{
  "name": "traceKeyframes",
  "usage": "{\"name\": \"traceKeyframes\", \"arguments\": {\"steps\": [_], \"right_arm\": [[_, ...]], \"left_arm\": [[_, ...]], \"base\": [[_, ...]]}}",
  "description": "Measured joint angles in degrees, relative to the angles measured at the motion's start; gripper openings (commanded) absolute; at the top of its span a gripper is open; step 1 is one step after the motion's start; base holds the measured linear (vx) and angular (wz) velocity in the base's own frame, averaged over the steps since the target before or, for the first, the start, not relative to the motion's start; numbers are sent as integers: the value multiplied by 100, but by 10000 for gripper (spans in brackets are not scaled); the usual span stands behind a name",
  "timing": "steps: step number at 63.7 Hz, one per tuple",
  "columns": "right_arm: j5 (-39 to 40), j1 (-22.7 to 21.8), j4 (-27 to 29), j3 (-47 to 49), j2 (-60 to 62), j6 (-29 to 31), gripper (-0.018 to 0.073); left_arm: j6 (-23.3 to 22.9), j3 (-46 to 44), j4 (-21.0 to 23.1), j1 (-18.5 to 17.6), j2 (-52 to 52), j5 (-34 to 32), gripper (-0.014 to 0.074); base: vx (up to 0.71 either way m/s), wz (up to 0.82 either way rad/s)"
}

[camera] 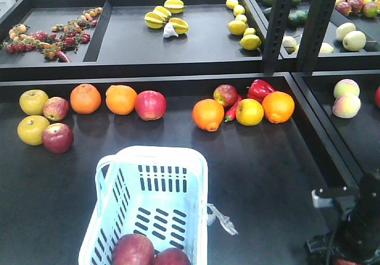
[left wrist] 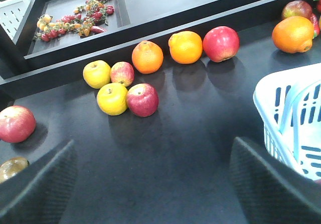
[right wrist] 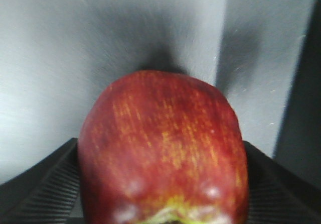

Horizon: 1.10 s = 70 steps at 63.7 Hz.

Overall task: Pick three apples into basket with both arms
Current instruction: 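Close the right gripper on the third red apple and lift it, then carry the held apple over the light-blue basket with the right gripper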

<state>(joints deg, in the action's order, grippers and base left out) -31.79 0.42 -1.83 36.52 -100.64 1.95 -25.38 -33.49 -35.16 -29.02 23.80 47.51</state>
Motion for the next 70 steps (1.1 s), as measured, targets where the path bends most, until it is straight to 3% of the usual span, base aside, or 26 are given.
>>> {"name": "traceKeyframes", "arguments": {"steps": [10,17,47,55,70], "right_arm": [[-112,0,478,0,824,266,316],[-310,0,1154,0,1552,875,316],[-1857,0,5047,-36,4153,4521,316],[-2134,0,5428,-36,4244,4982,316],[-2187,0,5533,-36,4244,5606,316]], "left_arm": [[0,0,0,0,0,0,585],[0,0,0,0,0,0,585],[0,0,0,0,0,0,585],[0,0,0,0,0,0,585],[0,0,0,0,0,0,585]], "base": [[0,0],[0,0],[0,0],[0,0],[0,0]]}}
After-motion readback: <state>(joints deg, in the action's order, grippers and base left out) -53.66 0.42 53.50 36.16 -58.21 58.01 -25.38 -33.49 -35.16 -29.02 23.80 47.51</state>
